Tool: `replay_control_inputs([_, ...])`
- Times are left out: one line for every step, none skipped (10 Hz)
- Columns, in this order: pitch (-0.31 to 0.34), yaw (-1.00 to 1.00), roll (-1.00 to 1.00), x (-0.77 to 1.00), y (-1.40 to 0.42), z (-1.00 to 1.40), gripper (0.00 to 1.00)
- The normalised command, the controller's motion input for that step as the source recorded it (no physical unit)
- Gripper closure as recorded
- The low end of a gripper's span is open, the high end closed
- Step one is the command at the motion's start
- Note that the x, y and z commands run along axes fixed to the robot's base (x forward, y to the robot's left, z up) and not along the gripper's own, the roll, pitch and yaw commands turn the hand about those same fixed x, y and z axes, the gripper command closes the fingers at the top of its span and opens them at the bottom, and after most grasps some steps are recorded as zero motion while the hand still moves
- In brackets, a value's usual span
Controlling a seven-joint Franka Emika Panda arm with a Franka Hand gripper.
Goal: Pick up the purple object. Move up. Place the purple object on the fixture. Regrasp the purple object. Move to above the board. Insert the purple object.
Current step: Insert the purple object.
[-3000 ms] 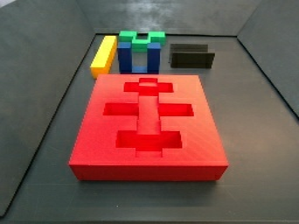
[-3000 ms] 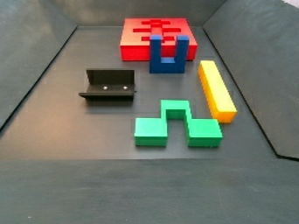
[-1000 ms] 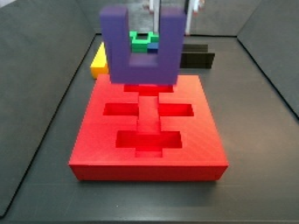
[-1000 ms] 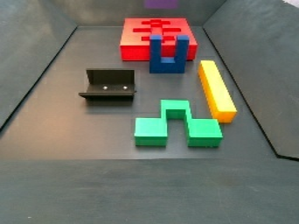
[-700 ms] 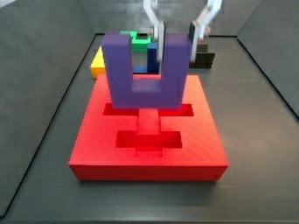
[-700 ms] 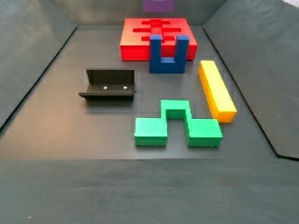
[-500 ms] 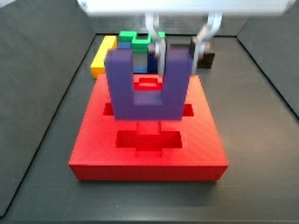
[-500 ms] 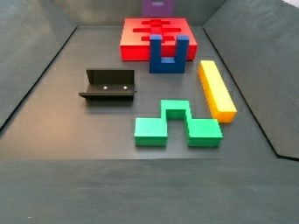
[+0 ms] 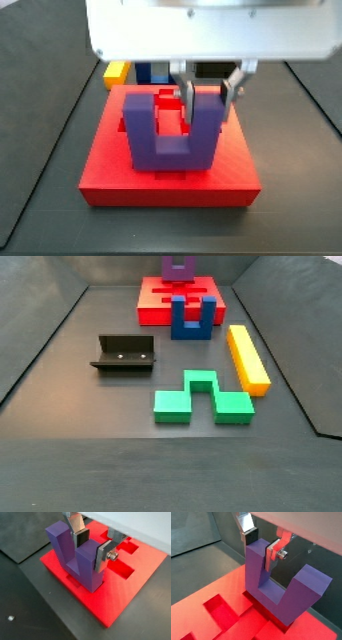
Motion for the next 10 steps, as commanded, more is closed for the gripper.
replay_control_inputs([0.000,0.01,0.00,0.16,0.00,-0.30,1.00])
replay_control_inputs([0.020,0.00,0.03,0.14,0.00,-0.22,1.00])
replay_control_inputs([0.087,-0.03,0.03,0.16,0.22,0.00,1.00])
replay_control_inputs([0.100,-0.07,0.00,0.06,0.26,0.00,1.00])
replay_control_inputs([0.101,-0.06,0.00,0.05,0.20,0.00,1.00])
replay_control_inputs([0.076,-0.03,0.00,0.03,0.07,0.00,1.00])
replay_control_inputs([0.020,0.00,0.01,0.00,0.00,-0.10,1.00])
replay_control_inputs([0.000,0.00,0.03,-0.07,-0.04,-0.19,1.00])
replay_control_inputs([0.000,-0.01,0.00,-0.14,0.00,-0.23,1.00])
replay_control_inputs([0.017,-0.07,0.00,-0.23,0.04,-0.05,1.00])
